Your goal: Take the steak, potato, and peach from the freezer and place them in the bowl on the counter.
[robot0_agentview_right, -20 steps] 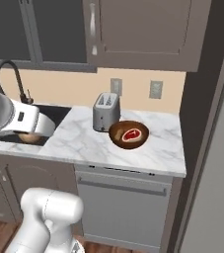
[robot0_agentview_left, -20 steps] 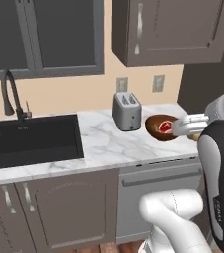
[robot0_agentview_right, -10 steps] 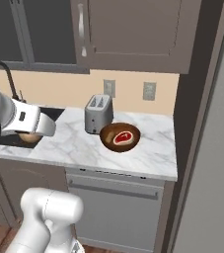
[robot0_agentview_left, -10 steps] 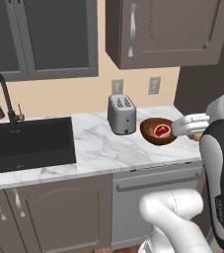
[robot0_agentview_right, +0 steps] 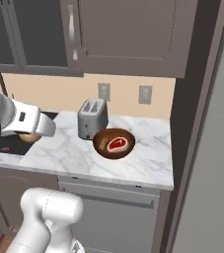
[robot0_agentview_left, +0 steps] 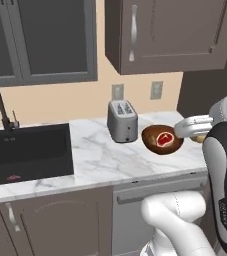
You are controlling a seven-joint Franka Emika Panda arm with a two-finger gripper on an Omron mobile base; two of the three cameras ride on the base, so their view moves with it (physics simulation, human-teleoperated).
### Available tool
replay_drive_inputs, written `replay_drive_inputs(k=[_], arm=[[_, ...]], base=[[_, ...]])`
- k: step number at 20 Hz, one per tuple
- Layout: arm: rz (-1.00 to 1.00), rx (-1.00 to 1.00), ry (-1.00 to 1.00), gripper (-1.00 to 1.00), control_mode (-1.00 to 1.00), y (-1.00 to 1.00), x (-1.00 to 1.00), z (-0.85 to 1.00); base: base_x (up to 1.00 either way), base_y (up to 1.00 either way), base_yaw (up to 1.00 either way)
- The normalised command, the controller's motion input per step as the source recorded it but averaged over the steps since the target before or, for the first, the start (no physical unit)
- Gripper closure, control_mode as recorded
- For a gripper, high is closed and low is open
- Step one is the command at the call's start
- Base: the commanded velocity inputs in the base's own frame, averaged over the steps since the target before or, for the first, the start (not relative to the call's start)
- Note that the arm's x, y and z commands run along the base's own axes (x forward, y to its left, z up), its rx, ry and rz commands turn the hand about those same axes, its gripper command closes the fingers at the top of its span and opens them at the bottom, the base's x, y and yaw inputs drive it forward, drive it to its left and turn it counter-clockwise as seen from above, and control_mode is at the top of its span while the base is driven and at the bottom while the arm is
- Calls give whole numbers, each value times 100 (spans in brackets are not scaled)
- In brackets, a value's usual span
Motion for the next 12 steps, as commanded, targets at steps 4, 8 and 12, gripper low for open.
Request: replay_drive_inputs(k=[4,8,12], arm=[[0,0,0,100,100,0,0,0],[0,0,0,100,100,0,0,0],[0,0,0,100,100,0,0,0]], base=[[50,-14,-3],[38,-16,-4],[29,-33,-5]])
